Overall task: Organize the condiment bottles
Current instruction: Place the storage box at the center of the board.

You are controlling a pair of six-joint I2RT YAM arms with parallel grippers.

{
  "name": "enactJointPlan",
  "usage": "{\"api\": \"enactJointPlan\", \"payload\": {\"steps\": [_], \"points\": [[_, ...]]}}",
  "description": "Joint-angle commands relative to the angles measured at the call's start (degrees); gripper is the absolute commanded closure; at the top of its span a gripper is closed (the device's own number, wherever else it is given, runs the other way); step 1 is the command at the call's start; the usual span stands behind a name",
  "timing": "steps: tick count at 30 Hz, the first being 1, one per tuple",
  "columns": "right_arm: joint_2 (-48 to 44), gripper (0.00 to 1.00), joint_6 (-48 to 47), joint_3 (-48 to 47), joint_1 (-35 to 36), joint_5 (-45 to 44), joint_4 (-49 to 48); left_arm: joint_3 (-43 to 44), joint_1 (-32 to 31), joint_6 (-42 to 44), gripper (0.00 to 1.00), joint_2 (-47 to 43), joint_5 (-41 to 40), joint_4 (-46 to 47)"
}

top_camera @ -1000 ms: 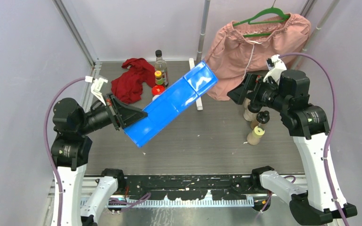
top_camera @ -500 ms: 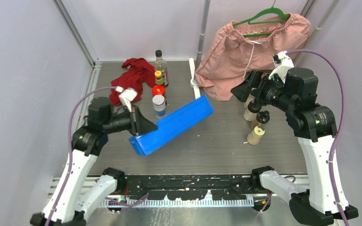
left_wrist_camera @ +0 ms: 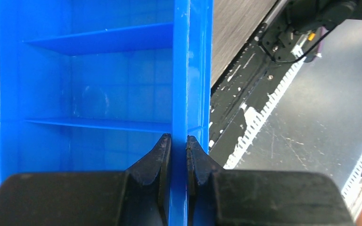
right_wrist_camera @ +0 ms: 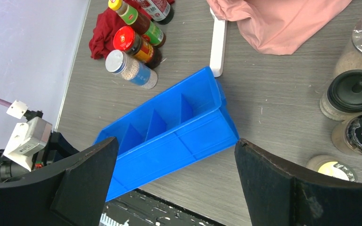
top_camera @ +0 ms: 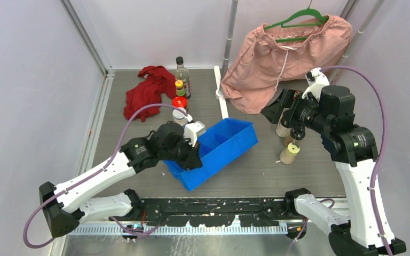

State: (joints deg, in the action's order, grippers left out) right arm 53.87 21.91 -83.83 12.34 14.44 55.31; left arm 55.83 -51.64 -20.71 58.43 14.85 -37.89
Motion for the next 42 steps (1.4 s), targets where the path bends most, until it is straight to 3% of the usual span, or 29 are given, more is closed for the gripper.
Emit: {"api": "enactJointPlan", "payload": {"steps": [1,10,20,32,37,42], "points": [[-1.61,0.00,-0.79,1.58,0.31,0.14,-1.61,0.52,-3.12,-0.51,1.00,0.73,-8.70,2.16],[-4.00,0.00,-0.06,7.99,0.24,1.14,-2.99,-5.18,-10.46,-3.86,1.00,3.34,-20.25,1.93],[-5.15,0.00,0.04,14.72,0.28,1.56,-3.76,-8.39,-19.31,-8.13,1.00,11.09,-24.52,4.72],[1.31,0.00,-3.74,23.40,0.32,2.00,-7.35,-9.07,-22.95,-10.01,0.99,13.90,-26.98,5.32],[6.09,0.00,-3.92,22.76,1.57,0.32,-9.20,-8.86,-23.63,-11.35,0.79,14.16,-27.80,4.70],[11.88,0.00,-5.74,20.11,2.08,0.38,-10.75,-7.67,-23.86,-10.37,0.74,14.87,-27.75,4.68]]}}
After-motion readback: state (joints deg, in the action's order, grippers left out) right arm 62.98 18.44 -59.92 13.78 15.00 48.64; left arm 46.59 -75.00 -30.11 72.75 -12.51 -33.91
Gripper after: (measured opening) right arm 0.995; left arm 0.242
